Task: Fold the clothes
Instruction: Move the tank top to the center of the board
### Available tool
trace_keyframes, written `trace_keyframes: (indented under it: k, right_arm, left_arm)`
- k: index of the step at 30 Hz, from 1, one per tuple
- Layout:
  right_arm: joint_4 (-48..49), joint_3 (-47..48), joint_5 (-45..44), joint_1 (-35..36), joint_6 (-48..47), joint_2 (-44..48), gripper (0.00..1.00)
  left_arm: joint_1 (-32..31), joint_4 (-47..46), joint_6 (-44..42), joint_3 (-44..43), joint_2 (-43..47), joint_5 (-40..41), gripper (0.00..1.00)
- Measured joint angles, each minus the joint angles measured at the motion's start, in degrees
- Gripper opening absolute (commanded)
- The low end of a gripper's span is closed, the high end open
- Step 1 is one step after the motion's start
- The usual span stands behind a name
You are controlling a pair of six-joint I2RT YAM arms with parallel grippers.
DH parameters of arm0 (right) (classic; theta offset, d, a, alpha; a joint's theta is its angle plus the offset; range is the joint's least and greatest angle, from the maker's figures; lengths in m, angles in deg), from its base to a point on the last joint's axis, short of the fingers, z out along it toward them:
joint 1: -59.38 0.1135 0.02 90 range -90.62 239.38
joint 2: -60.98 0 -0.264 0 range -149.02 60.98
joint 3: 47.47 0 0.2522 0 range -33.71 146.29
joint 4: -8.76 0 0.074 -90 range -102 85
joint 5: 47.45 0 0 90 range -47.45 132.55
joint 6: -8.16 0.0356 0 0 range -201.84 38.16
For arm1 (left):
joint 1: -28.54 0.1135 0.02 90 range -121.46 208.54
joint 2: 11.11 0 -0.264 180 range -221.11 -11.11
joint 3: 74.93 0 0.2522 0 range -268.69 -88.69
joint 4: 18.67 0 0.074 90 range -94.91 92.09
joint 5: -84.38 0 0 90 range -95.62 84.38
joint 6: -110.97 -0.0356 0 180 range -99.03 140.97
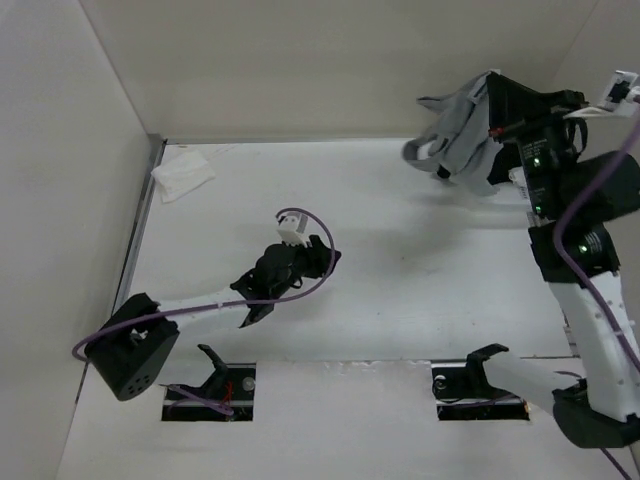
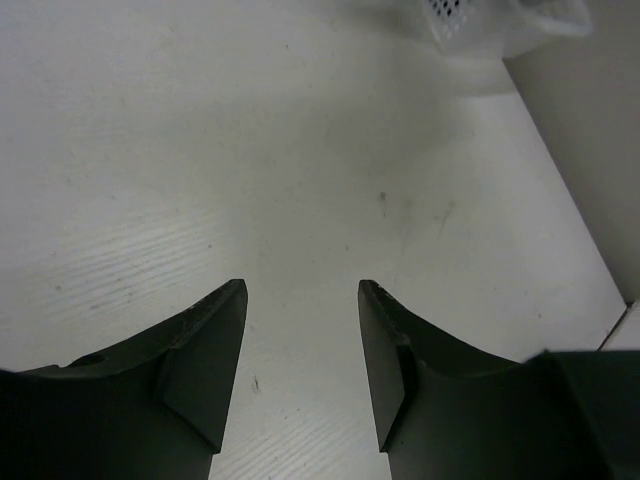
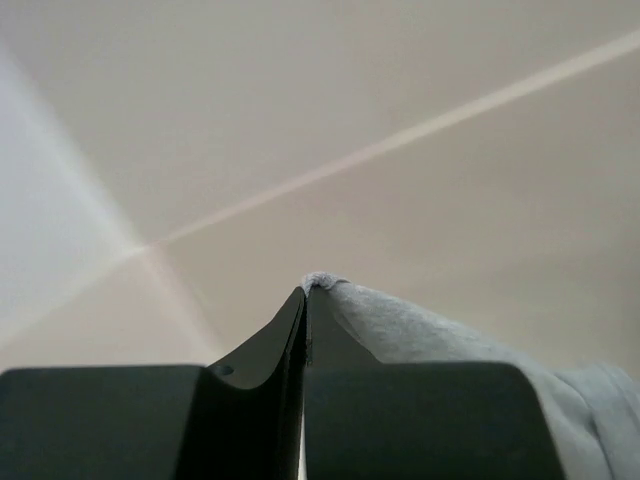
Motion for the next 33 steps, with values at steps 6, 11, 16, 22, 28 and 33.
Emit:
trace_keyframes:
  k: [6, 11, 16, 22, 28, 33]
  right_arm:
    - [-1.75, 12.00, -1.53, 31.28, -8.07, 2.56, 0.00]
    - [-1.95, 14.82, -4.11, 41.94, -13.05, 2.73, 0.00]
    - [2.12, 1.68, -2.25, 30.97, -8.13, 1.77, 0.00]
    - [9.14, -16.48, 4.83, 17.62, 4.44, -15.50, 0.00]
    - [8.96, -12.33, 9.46, 5.99, 14.58, -45.70, 0.32]
    - [7.89, -10.19, 8.35, 2.08, 15.78, -44.52, 0.28]
  left_arm:
    - [4.22, 1.86, 2.03, 2.82, 13.00, 4.07, 0.46]
    - [8.00, 5.68, 3.91, 5.49, 22.38, 6.47, 0.46]
    - [12.24, 9.18, 5.60, 8.07, 28.46, 6.95, 0.46]
    - [17.88, 13.35, 7.21, 9.92, 27.28, 6.43, 0.43]
    - [17.20, 14.69, 7.23, 9.92, 20.55, 5.35, 0.42]
    - [12.02, 15.65, 6.58, 9.51, 16.65, 5.49, 0.40]
